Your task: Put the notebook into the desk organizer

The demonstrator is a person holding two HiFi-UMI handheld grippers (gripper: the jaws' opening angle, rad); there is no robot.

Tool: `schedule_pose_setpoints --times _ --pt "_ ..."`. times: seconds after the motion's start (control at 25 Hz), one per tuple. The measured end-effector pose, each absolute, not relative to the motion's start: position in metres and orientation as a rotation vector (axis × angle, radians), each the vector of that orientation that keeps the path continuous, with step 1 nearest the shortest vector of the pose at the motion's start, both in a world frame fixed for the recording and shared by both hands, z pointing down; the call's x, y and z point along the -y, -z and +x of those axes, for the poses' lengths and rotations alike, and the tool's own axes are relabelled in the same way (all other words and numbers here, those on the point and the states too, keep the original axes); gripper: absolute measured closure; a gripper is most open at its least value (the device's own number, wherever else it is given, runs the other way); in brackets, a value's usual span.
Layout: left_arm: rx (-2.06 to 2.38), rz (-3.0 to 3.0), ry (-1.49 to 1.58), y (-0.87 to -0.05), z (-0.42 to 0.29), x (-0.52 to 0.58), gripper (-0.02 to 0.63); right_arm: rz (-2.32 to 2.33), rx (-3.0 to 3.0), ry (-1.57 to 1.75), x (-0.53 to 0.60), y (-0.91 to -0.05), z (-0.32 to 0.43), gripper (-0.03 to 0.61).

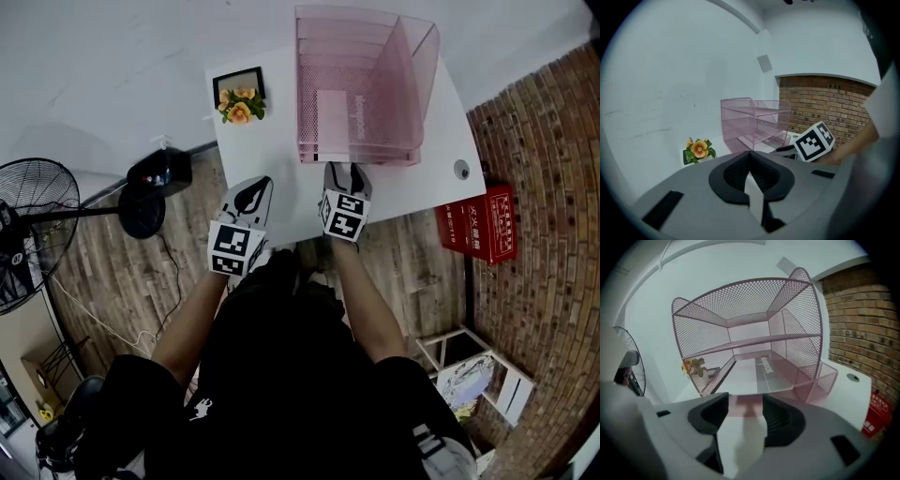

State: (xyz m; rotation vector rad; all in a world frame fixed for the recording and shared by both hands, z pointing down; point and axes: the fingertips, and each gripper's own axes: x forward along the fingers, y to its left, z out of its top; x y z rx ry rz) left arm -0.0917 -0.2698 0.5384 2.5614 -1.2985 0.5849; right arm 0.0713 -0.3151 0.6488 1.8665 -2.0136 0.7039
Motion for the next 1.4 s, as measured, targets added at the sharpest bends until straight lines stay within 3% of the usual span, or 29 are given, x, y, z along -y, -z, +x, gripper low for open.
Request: schedule_pose_setpoints --times 0.8,0.96,1.28,1.4 --pt "1.336 2.562 -0.556 -0.53 -0.09 0.26 0.611 1.862 2.098 -0.724 0.297 -0.626 0.079 0.354" --pt "1.37 2.572 -0.526 -0.521 -0.086 0.249 0.611 1.843 2.154 -0.683 0.283 -0.608 0.08 0.4" --pt "1.433 2.588 -0.477 -0.501 -0.081 0.22 0.611 1.803 2.252 -0.552 0.247 -0.567 0.087 0.568" --pt "1.448 2.591 -0.451 -0.492 -0.079 0.206 0.611 1.777 2.299 -0.51 0.23 -0.547 0.088 0.577"
